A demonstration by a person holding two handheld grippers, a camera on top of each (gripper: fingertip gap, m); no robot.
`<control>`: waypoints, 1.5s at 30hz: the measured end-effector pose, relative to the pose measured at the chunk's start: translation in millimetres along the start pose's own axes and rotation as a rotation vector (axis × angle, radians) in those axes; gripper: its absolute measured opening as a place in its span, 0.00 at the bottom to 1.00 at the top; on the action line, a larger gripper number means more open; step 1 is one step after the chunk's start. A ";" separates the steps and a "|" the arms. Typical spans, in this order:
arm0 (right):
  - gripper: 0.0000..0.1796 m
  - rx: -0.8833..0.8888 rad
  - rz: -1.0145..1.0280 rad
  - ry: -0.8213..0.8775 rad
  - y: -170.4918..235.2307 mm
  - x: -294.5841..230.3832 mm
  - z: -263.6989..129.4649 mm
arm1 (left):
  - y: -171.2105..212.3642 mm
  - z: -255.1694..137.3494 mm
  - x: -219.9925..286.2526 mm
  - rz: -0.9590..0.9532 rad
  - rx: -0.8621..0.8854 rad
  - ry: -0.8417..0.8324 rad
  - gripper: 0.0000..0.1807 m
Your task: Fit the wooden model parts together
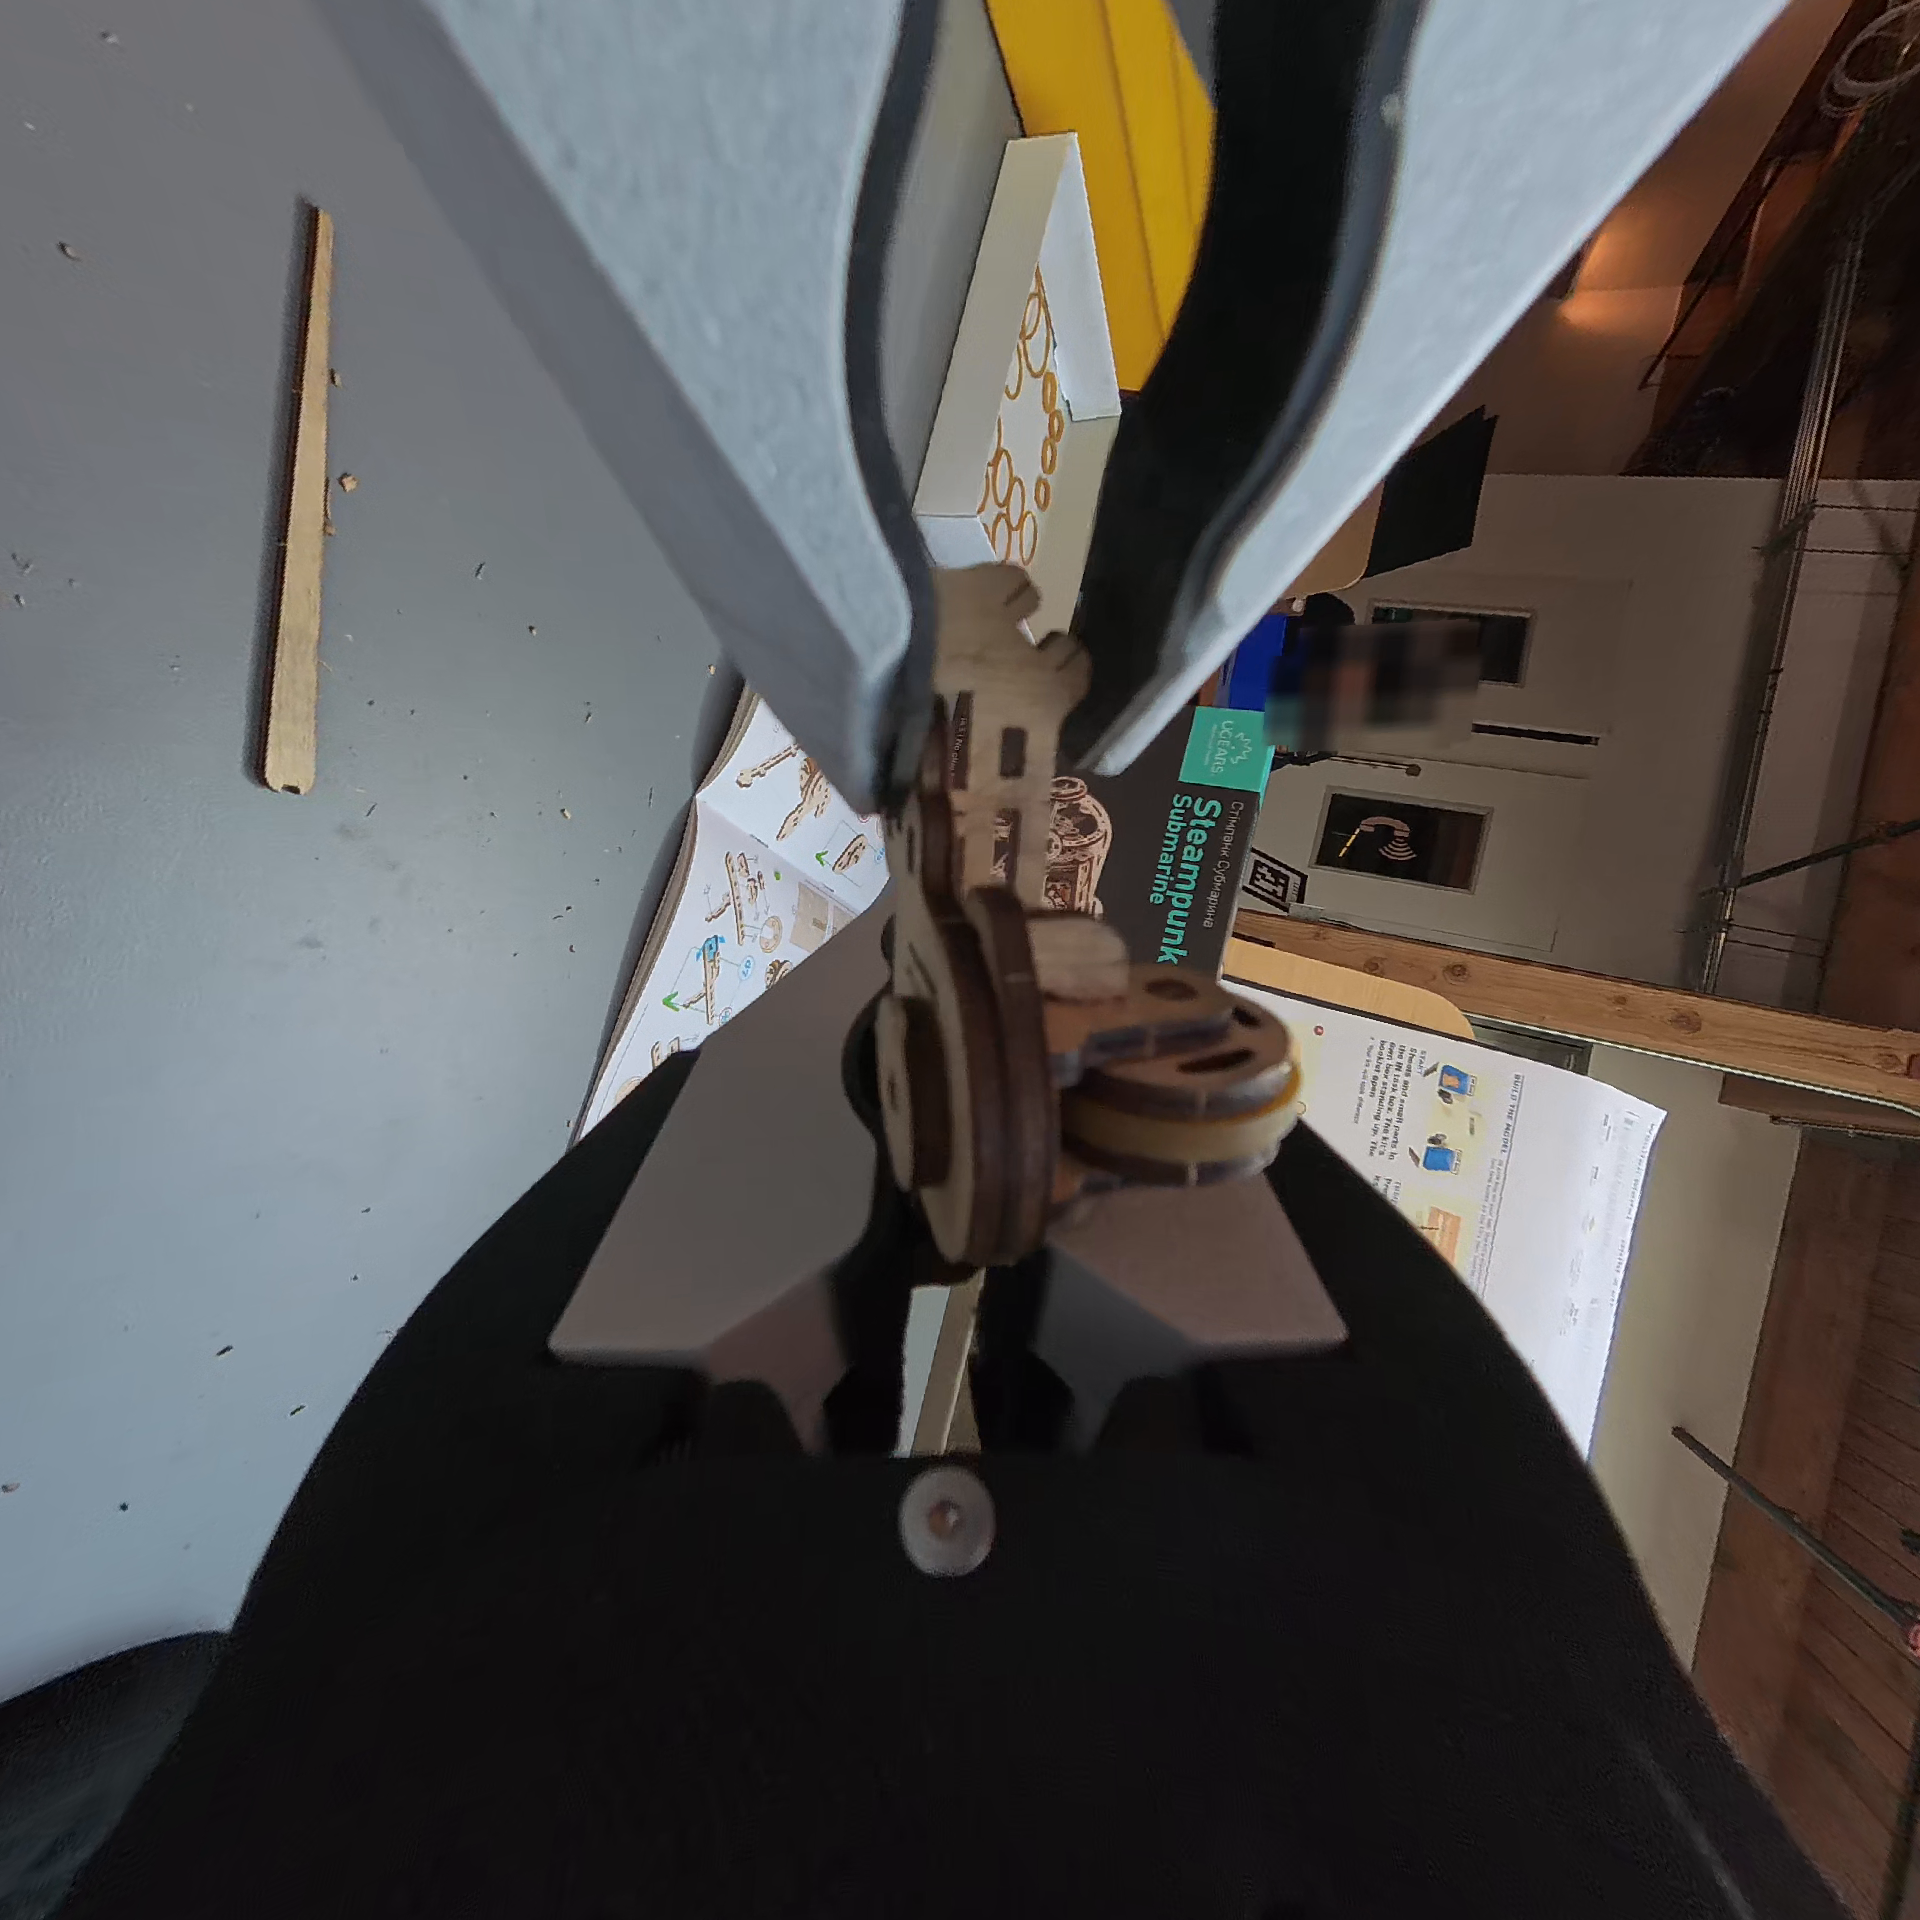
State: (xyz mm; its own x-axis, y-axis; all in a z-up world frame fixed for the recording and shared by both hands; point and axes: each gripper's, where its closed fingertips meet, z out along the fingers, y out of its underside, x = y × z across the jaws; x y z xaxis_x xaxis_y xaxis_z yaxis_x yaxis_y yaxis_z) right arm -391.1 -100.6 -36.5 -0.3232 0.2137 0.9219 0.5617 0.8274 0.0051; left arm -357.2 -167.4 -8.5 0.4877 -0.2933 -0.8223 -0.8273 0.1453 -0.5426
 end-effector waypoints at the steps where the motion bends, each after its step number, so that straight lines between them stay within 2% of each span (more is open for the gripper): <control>1: 0.01 0.001 0.009 0.000 -0.1 0.2 0.0 | -0.1 -0.1 -0.5 -0.004 0.002 -0.003 0.08; 5: 0.01 -0.004 0.013 0.015 -0.6 2.6 -1.1 | -0.6 -1.0 -1.7 -0.021 0.010 -0.005 0.08; 9: 0.03 0.007 0.061 -0.050 -2.4 -4.8 1.6 | 1.2 -1.0 -0.4 -0.031 0.009 0.008 0.08; 15: 0.13 0.085 0.037 0.034 -8.9 12.4 -9.6 | -6.9 -5.4 -6.7 -0.062 0.084 -0.031 0.08; 19: 0.09 0.044 0.029 0.037 -0.1 15.4 -11.5 | -7.7 -8.0 -8.8 -0.049 0.083 -0.046 0.08; 38: 0.07 -0.025 0.122 0.019 5.7 12.2 -4.0 | -1.5 -1.6 -8.3 -0.034 0.027 -0.074 0.08; 42: 0.15 0.039 0.126 0.072 3.3 25.6 -9.6 | 1.8 -7.6 -21.6 -0.168 0.064 -0.079 0.08; 45: 0.16 0.223 0.246 0.054 -4.1 37.7 -19.2 | 2.8 -17.6 -35.4 -0.395 0.173 -0.072 0.08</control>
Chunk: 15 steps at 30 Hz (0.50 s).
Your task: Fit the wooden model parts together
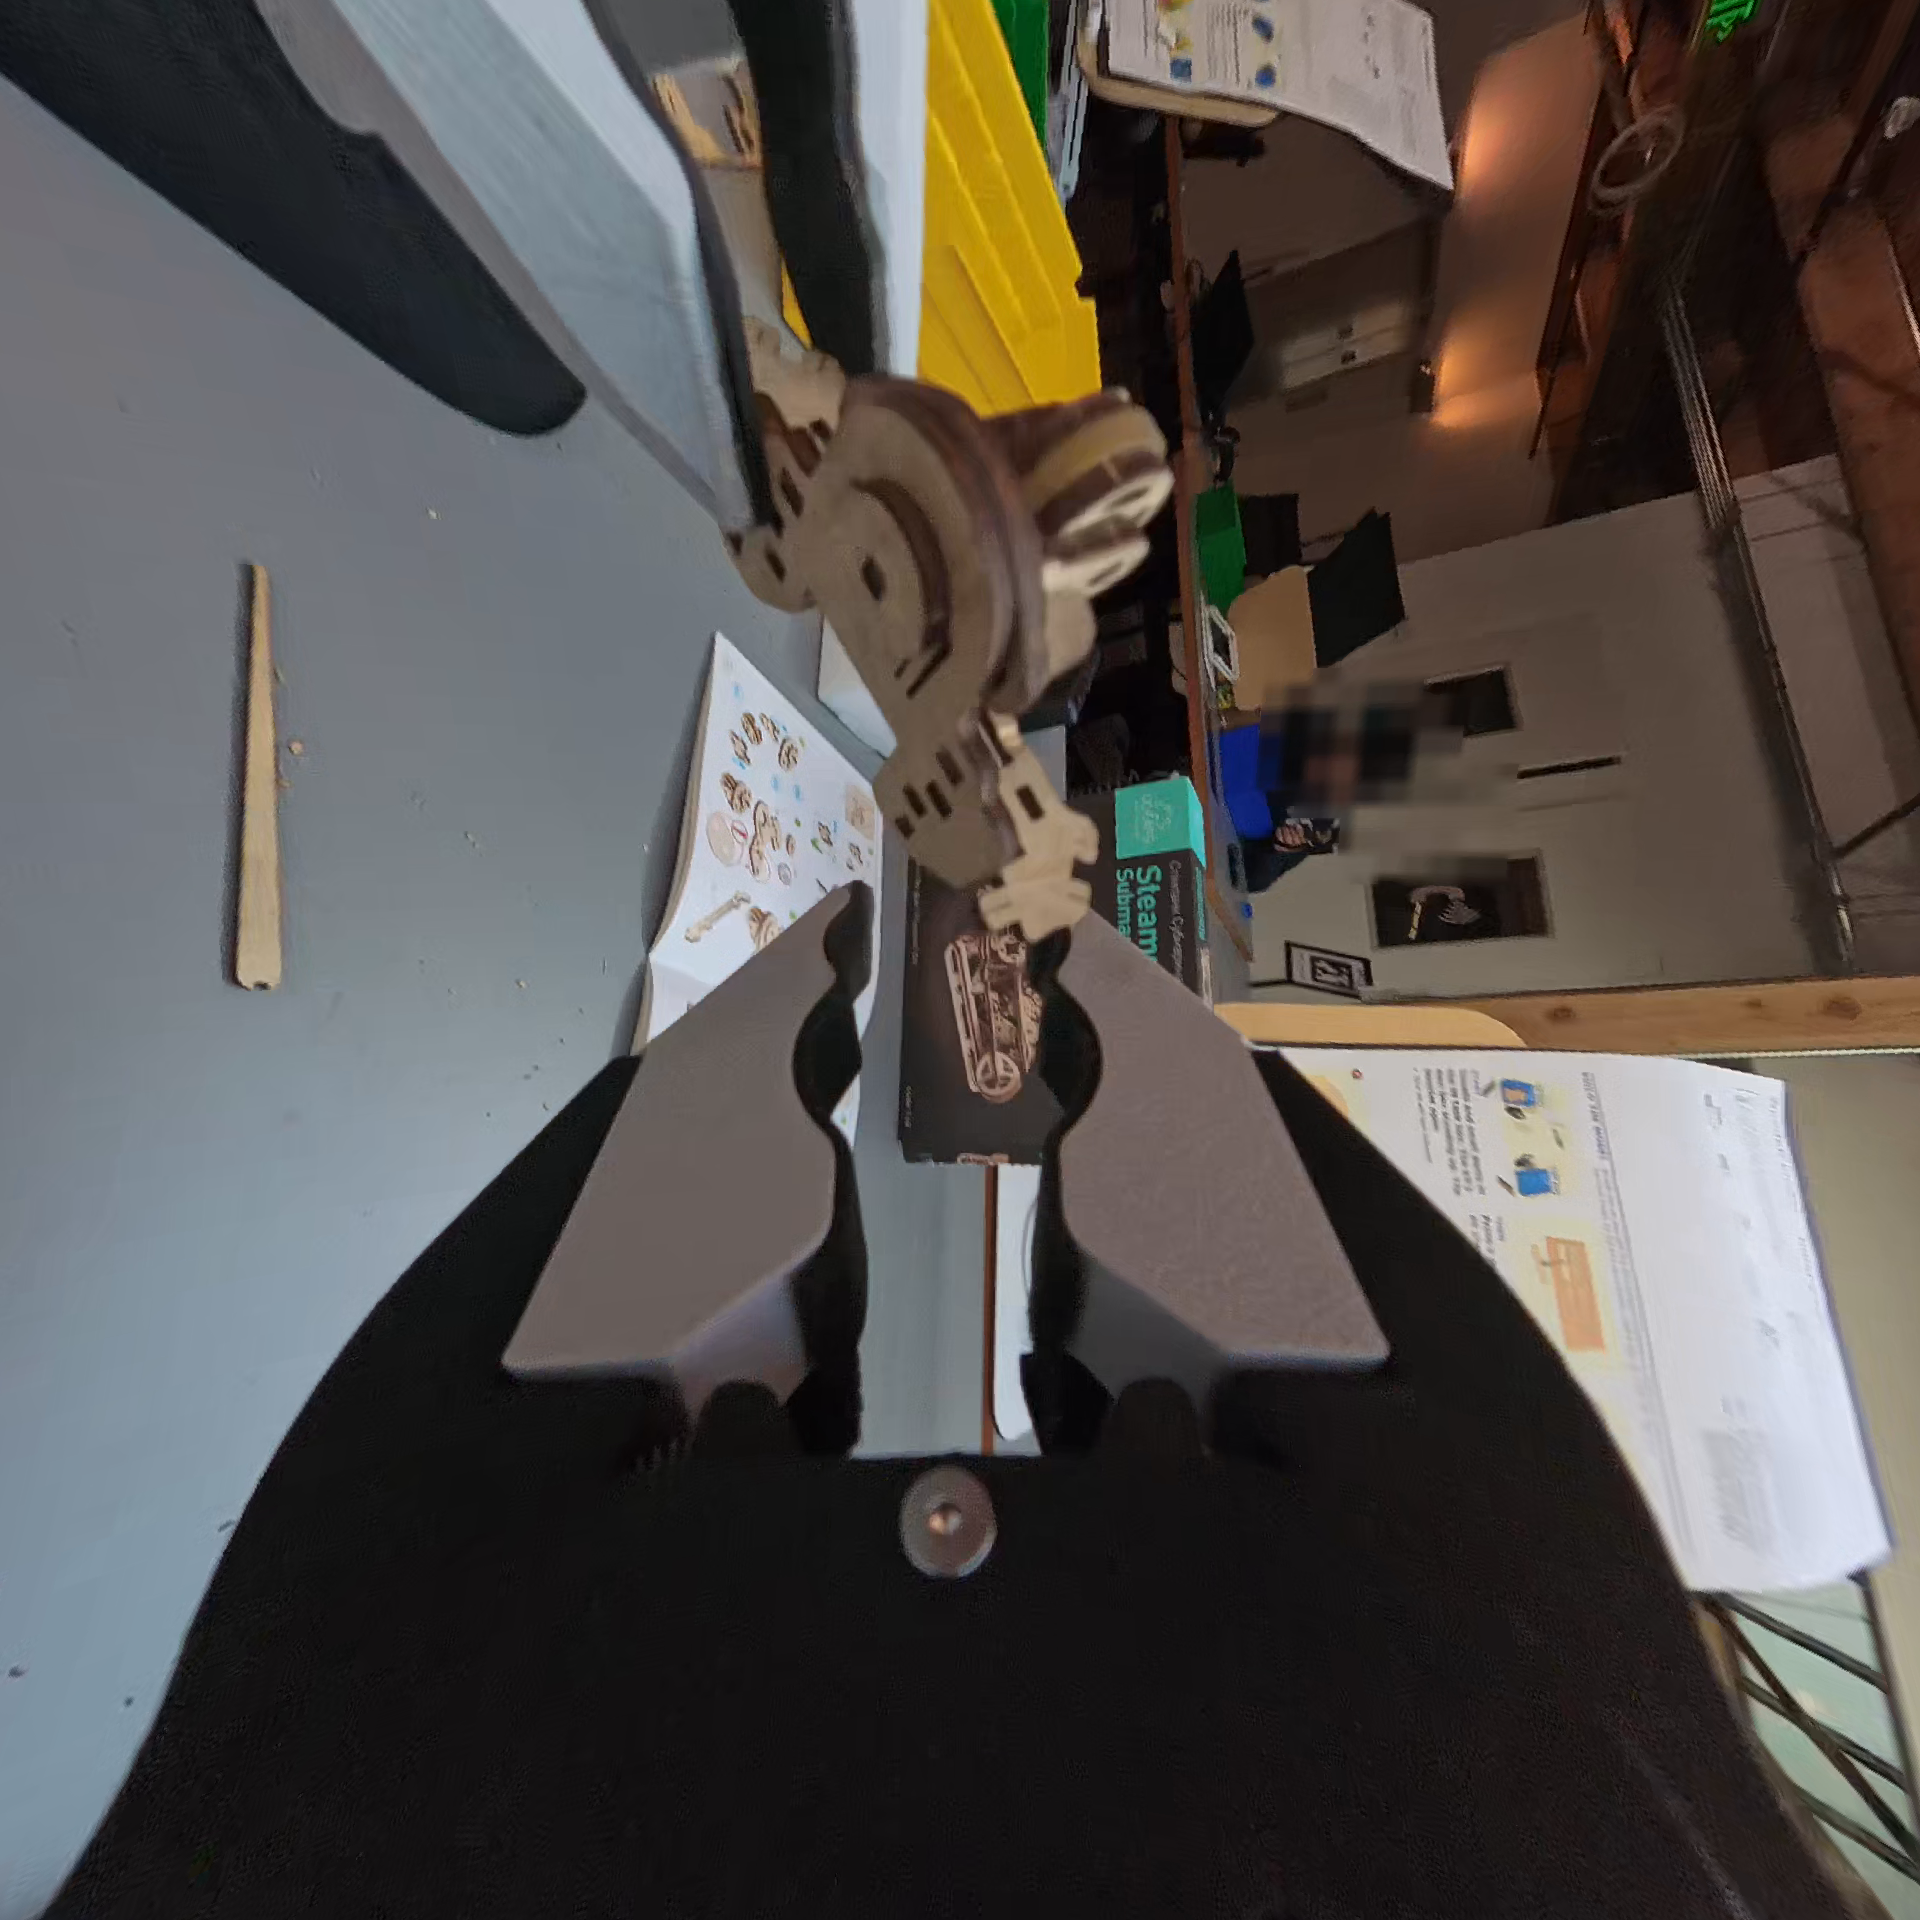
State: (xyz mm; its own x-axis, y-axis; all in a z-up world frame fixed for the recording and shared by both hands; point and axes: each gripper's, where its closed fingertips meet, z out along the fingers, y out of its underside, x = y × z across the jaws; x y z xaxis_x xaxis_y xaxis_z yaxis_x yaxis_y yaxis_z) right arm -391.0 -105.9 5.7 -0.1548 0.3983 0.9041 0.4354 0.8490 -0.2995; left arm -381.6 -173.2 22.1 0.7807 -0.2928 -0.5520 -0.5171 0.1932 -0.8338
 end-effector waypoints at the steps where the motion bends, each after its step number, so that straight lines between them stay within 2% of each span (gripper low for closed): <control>1: 0.17 0.091 0.047 -0.037 -7.7 0.1 -3.8 | -1.8 -3.5 -4.8 -0.084 0.042 0.003 0.08; 5: 0.11 0.520 0.220 -0.199 -44.0 -5.0 -31.9 | -10.4 -15.6 -11.8 -0.384 0.209 0.084 0.08; 7: 0.11 0.627 0.407 -0.263 -50.6 2.5 -36.1 | -17.5 -20.0 -13.9 -0.547 0.308 0.136 0.08; 11: 0.21 0.881 0.798 -0.456 -71.1 14.2 -49.7 | -22.7 -22.2 -18.6 -0.775 0.434 0.197 0.08; 15: 0.18 0.995 1.044 -0.537 -78.8 27.8 -55.5 | -23.8 -17.4 -16.7 -0.881 0.475 0.234 0.08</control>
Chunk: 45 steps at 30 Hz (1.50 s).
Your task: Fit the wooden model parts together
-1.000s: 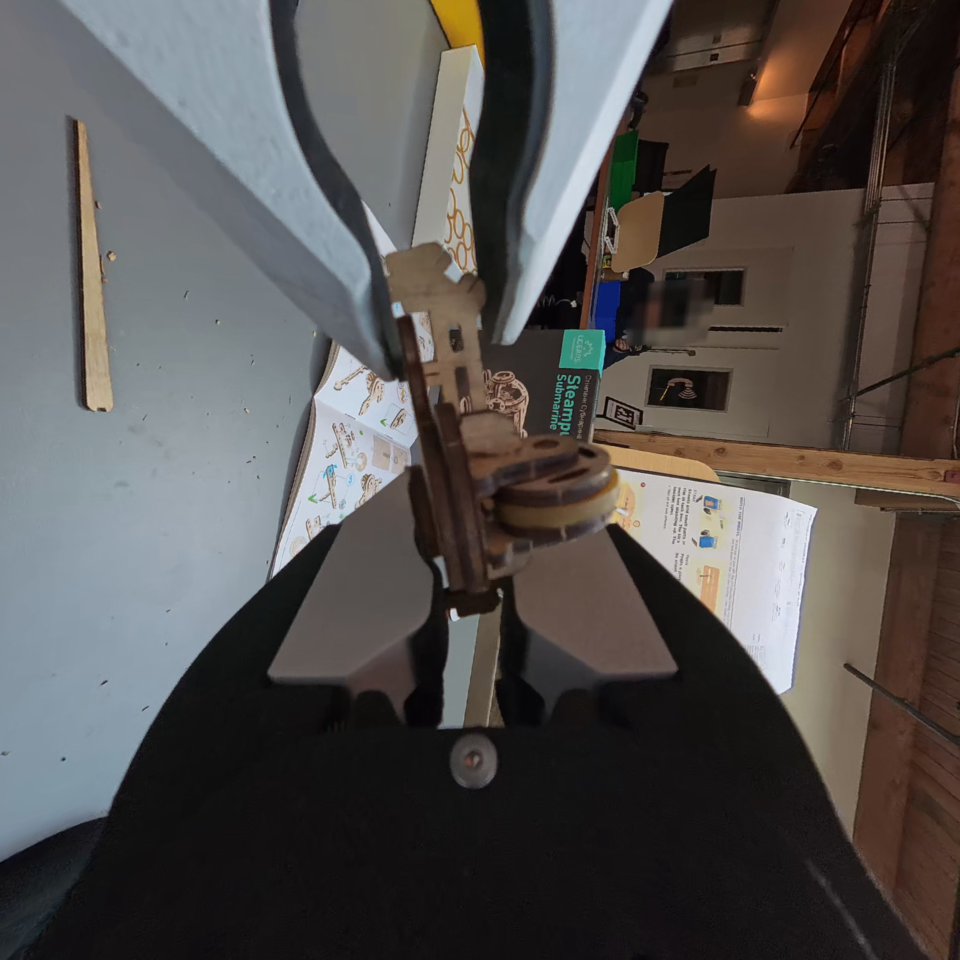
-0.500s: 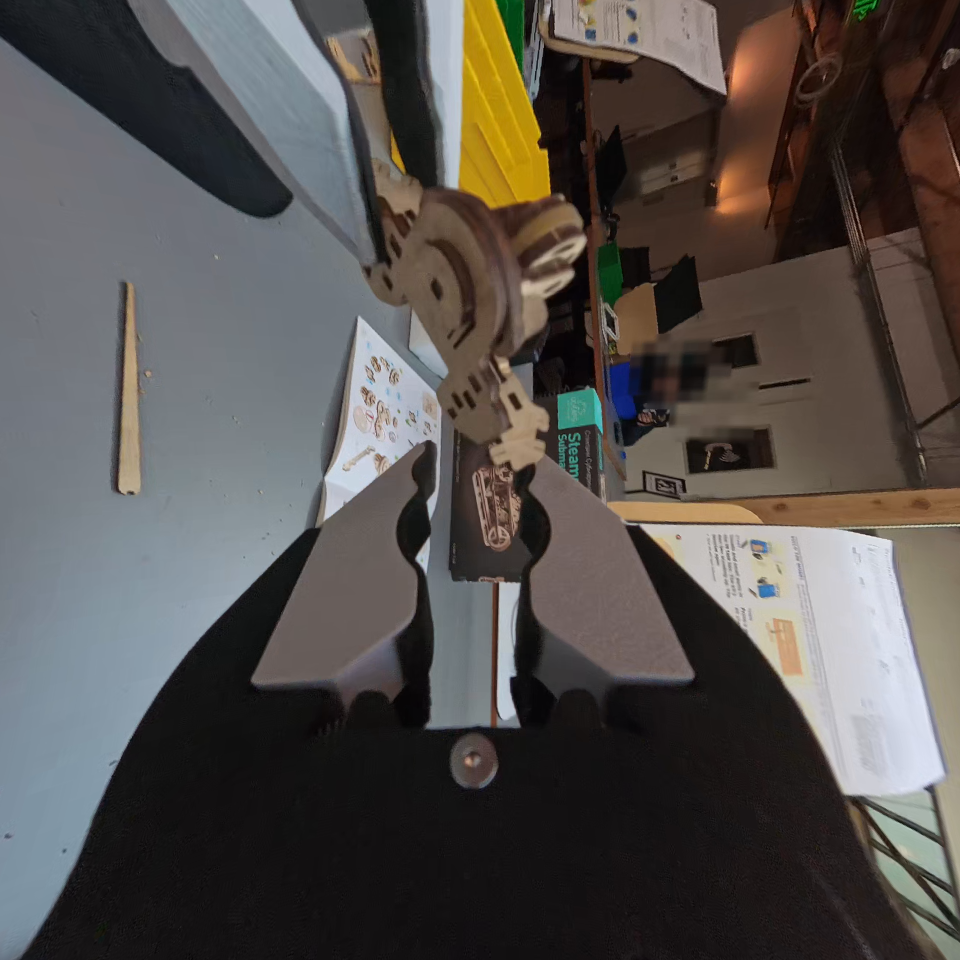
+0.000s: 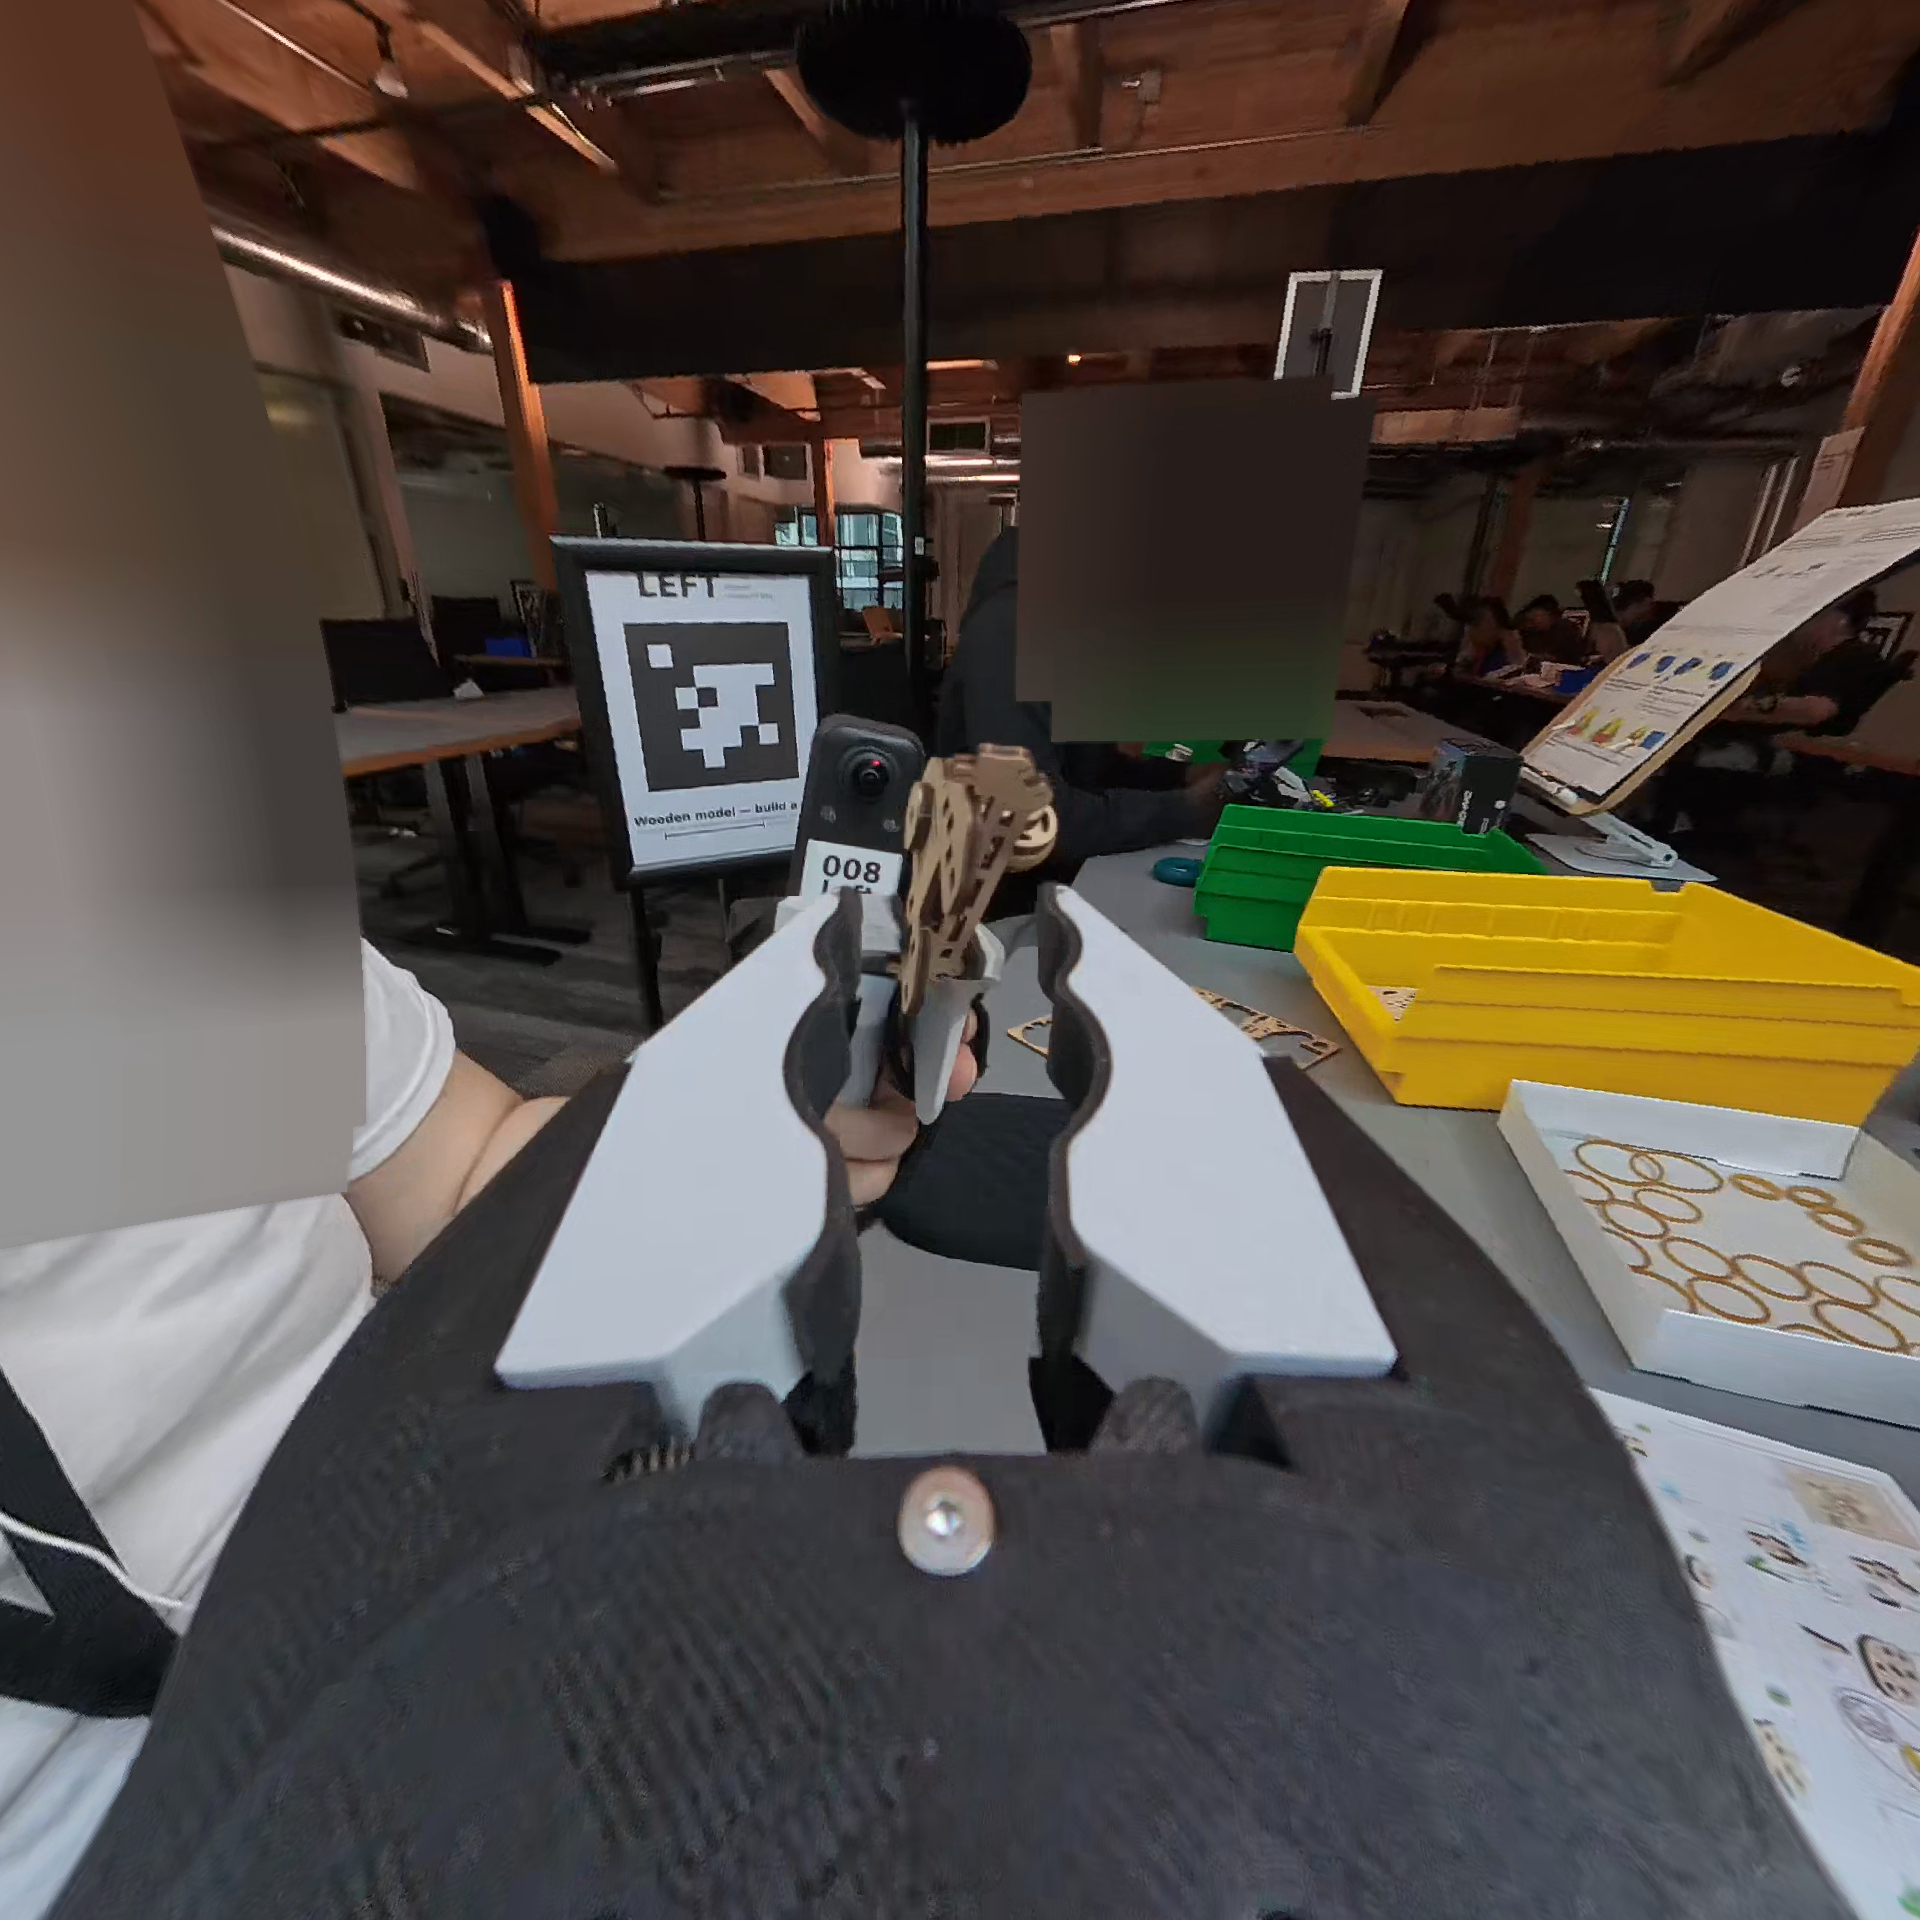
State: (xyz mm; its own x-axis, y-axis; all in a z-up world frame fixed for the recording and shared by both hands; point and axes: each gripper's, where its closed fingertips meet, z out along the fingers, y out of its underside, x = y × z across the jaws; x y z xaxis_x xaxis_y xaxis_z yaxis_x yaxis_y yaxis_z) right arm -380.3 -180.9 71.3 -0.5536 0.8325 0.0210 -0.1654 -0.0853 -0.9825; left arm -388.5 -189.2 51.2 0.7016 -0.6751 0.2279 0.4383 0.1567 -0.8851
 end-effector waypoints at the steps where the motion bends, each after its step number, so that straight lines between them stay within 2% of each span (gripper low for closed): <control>1: 0.17 0.020 0.034 -0.013 -2.2 -1.4 -0.1 | 1.4 1.4 -0.5 -0.023 0.000 0.001 0.08; 8: 0.07 0.120 0.194 0.003 -10.2 5.3 -1.1 | 8.6 11.0 4.7 -0.079 0.017 0.031 0.08; 13: 0.11 0.132 0.267 0.026 -7.3 10.0 0.3 | 13.3 14.6 3.5 -0.053 0.014 0.008 0.08; 14: 0.07 0.142 0.266 -0.003 -8.1 4.9 0.8 | 13.0 14.9 5.3 -0.048 0.022 0.014 0.08; 19: 0.10 0.178 0.313 -0.059 -14.1 -3.5 -0.6 | 12.3 16.8 11.6 -0.011 0.047 0.024 0.08; 22: 0.07 0.214 0.384 -0.065 -14.7 -0.1 -3.0 | 13.6 19.3 12.6 -0.013 0.053 0.018 0.08; 31: 0.07 0.236 0.342 -0.060 -14.4 0.6 -8.6 | 16.7 23.6 13.4 -0.018 0.060 0.010 0.08; 40: 0.07 0.279 0.526 -0.110 -9.8 12.2 -10.1 | 15.7 21.6 8.5 -0.023 0.048 -0.001 0.07; 45: 0.07 0.279 0.534 -0.100 -7.4 15.0 -10.4 | 16.8 21.2 5.6 0.012 0.017 -0.022 0.07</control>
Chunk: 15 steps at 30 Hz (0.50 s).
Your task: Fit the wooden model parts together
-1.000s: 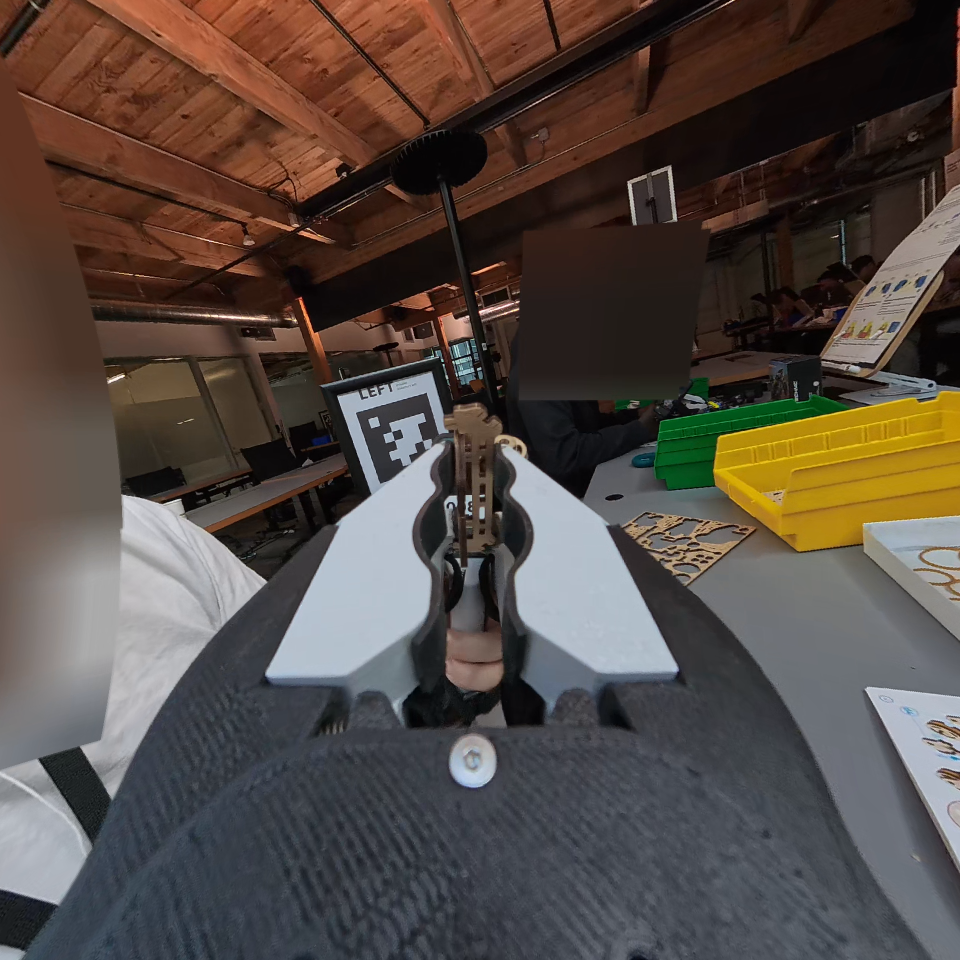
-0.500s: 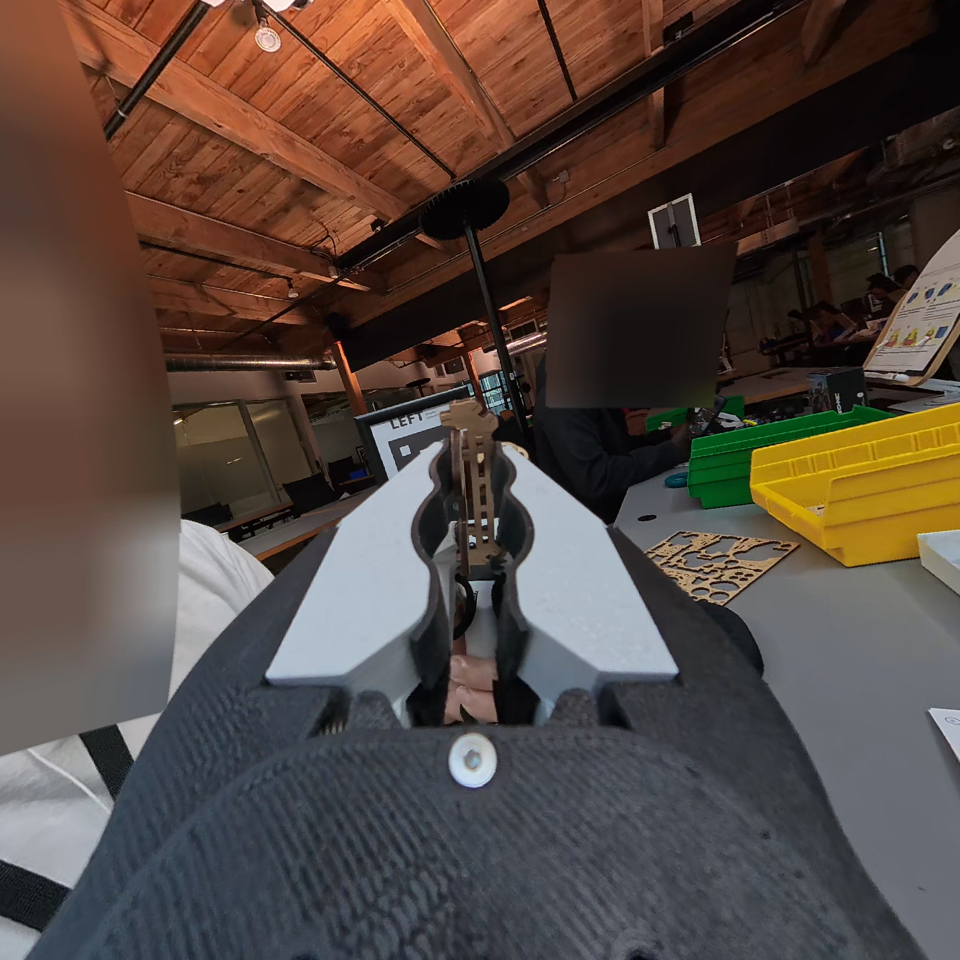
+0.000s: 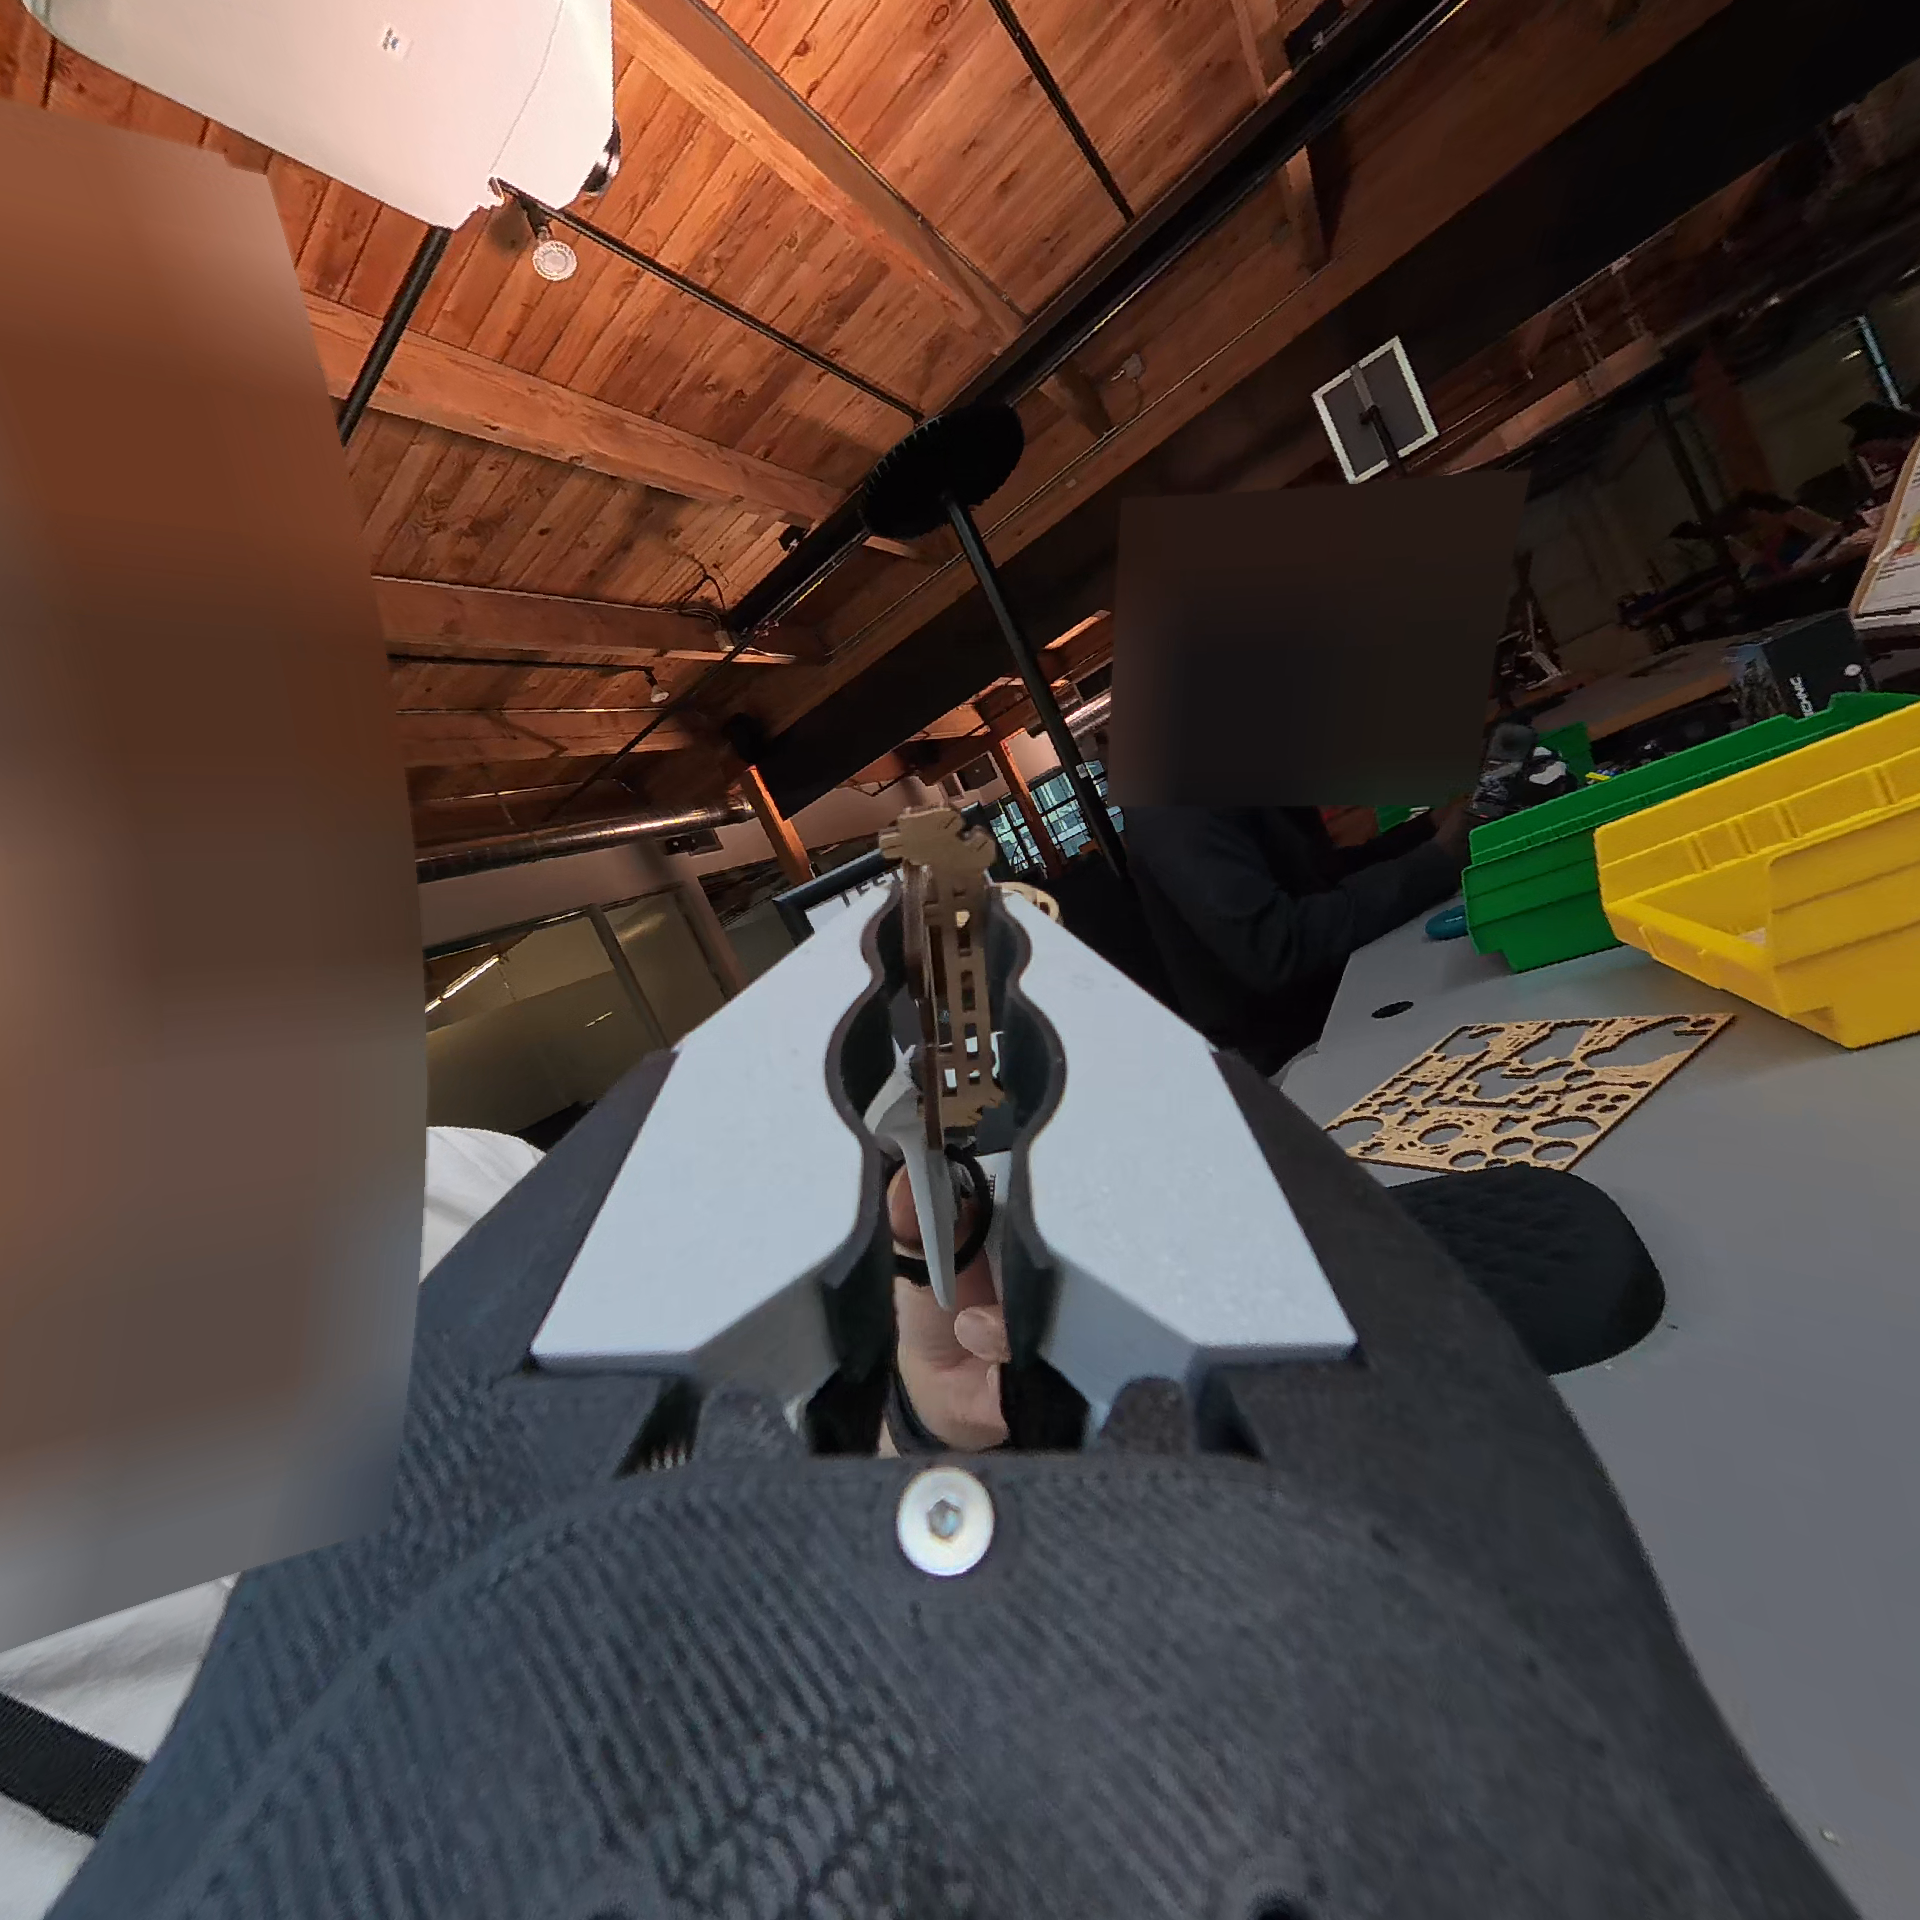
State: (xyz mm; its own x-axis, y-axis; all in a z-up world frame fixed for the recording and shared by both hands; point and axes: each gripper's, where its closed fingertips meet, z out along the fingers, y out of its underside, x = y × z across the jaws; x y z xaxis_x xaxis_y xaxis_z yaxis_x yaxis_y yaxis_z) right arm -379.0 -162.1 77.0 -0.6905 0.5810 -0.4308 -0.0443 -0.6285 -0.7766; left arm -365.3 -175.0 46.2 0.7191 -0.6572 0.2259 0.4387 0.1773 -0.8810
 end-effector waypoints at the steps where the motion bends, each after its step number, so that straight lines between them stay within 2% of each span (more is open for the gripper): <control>1: 0.07 -0.001 -0.006 0.010 -0.1 1.4 -0.5 | 0.9 0.2 -0.8 -0.008 -0.009 0.000 0.07; 11: 0.10 -0.044 -0.102 0.080 2.8 11.7 -2.1 | 0.9 -3.1 -5.1 -0.052 -0.015 -0.012 0.06; 15: 0.19 -0.130 -0.287 0.129 -1.2 17.5 -8.2 | 0.7 -5.1 -8.3 -0.271 -0.033 0.058 0.06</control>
State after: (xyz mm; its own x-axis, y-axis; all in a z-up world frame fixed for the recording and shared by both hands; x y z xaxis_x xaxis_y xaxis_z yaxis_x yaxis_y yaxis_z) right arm -385.1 -146.9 66.6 -0.5658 0.7906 -0.2343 -0.1256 -0.3635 -0.9231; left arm -373.7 -173.2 41.6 0.5455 -0.7185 0.4315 0.5921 -0.0341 -0.8052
